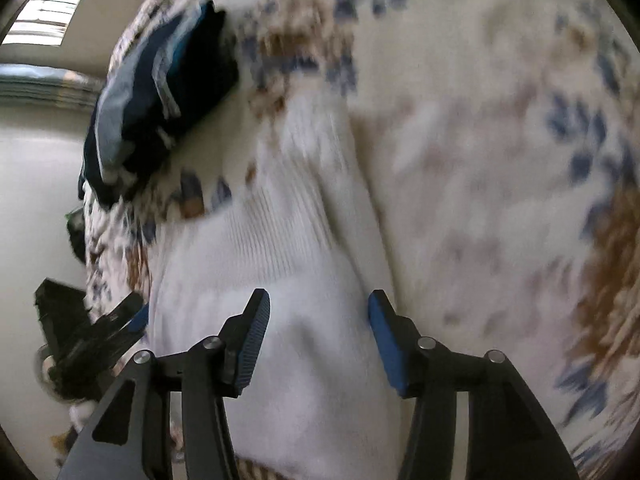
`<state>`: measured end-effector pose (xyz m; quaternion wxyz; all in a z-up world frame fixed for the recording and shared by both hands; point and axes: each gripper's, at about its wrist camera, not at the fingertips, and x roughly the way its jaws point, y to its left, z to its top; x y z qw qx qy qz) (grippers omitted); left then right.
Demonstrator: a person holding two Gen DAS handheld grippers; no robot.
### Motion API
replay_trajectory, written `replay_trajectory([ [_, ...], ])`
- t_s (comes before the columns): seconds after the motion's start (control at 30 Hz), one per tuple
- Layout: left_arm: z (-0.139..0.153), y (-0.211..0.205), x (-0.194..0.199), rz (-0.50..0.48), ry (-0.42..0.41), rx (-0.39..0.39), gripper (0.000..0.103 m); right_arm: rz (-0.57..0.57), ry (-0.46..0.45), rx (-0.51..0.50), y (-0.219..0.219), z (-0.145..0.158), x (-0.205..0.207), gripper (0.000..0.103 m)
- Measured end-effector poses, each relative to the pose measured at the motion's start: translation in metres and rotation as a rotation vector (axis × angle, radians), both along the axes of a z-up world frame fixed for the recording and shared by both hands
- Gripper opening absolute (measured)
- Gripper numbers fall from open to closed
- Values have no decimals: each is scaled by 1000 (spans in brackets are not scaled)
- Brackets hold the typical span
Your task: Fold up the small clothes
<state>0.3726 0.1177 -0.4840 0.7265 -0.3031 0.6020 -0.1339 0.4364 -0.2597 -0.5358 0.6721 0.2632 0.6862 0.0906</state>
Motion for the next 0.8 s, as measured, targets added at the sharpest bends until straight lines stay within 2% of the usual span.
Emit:
replay_trajectory([
  [0.03, -2, -1, -1, 9, 9, -17, 7, -21, -15, 5, -1, -2, -4, 38],
  [0.07, 4, 0, -4, 33, -14, -33, 6, -32, -33, 2, -1, 0, -7, 18],
  [0.17, 26, 5, -12, 51, -80, 31, 6, -60, -111, 36, -3, 16, -16, 11],
  [0.23, 22, 5, -12, 37, -65, 104, 6, -67, -145, -6, -4, 23, -21, 10],
  [0.27, 17, 4, -11, 38, -57, 135, 6, -69, -147, -19, -5, 23, -21, 9],
  [0.33, 2, -3, -7, 12, -21, 137, 6, -54, -118, -64, 0, 13, -20, 9],
  [0.4, 1, -6, -3, 13, -17, 132, 9, -56, -79, -94, 2, 5, -16, 9],
  [0.47, 6, -6, -1, -3, -6, 148, 14, -50, -59, -87, 2, 5, -12, 13],
  [0.53, 12, -8, -3, -14, -9, 163, 27, -34, -65, -66, 0, 9, -12, 23],
  [0.6, 11, -7, -5, -16, 6, 127, 42, -28, -69, -48, -3, 8, -16, 40],
  [0.63, 9, -5, -8, -9, 12, 97, 52, -23, -65, -26, -6, 4, -18, 52],
  [0.67, 4, -4, -10, 4, 13, 56, 57, -21, -58, -1, -8, 2, -19, 59],
  [0.7, -1, -1, -14, 19, 16, 16, 59, -19, -45, 43, -12, -4, -22, 62],
  [0.73, -7, 2, -16, 30, 26, -10, 64, -13, -34, 66, -13, -8, -23, 72],
  [0.77, -12, 3, -16, 38, 37, -32, 65, 0, -16, 99, -11, -16, -25, 77],
  [0.8, -18, 4, -17, 44, 49, -65, 65, 9, 1, 136, -12, -25, -28, 77],
])
